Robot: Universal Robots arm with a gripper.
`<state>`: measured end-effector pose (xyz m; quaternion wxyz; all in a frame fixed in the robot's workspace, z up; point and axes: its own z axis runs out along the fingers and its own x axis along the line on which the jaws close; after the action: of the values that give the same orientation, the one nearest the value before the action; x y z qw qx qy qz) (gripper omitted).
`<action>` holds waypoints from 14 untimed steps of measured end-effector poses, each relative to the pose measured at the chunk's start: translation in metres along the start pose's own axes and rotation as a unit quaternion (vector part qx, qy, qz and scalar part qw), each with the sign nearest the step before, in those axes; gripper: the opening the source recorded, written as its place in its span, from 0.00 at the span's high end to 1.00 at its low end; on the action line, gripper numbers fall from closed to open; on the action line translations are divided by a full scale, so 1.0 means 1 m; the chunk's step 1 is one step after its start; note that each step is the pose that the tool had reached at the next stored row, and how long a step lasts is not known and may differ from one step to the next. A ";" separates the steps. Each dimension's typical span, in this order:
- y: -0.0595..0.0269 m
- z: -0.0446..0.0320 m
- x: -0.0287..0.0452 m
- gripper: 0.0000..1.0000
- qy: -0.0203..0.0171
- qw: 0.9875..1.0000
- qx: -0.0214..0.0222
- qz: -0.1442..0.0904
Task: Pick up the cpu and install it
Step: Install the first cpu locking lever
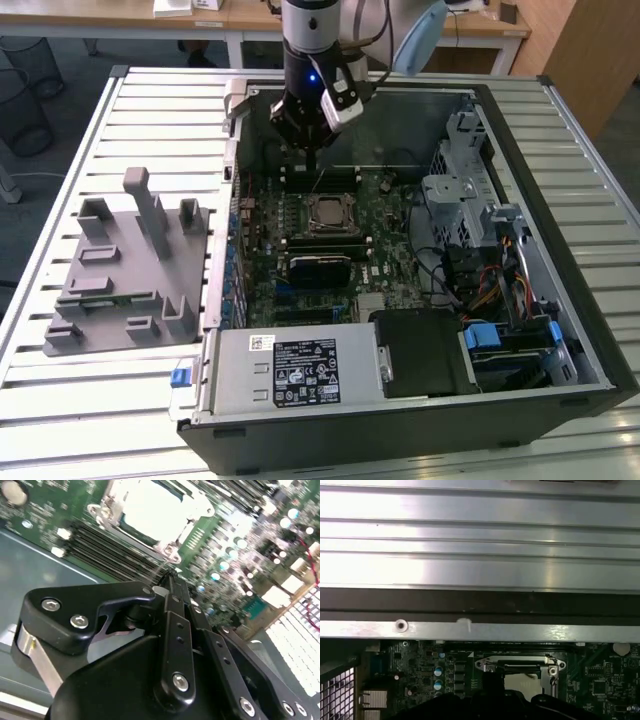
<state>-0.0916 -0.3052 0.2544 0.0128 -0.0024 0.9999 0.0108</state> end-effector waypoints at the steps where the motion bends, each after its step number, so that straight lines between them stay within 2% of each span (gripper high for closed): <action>1: 0.0000 0.0003 -0.0030 0.89 0.000 1.000 0.000 0.000; 3: -0.0001 0.0011 -0.0071 0.89 0.000 1.000 0.000 0.000; 5: -0.0001 0.0022 -0.0081 0.89 0.000 1.000 -0.001 0.000; 8: -0.0001 0.0045 -0.0087 0.89 0.000 1.000 -0.006 0.000; 14: 0.0001 0.0095 -0.0157 0.89 0.000 1.000 -0.006 0.000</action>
<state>-0.0756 -0.3048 0.2453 0.0126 -0.0023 0.9998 0.0172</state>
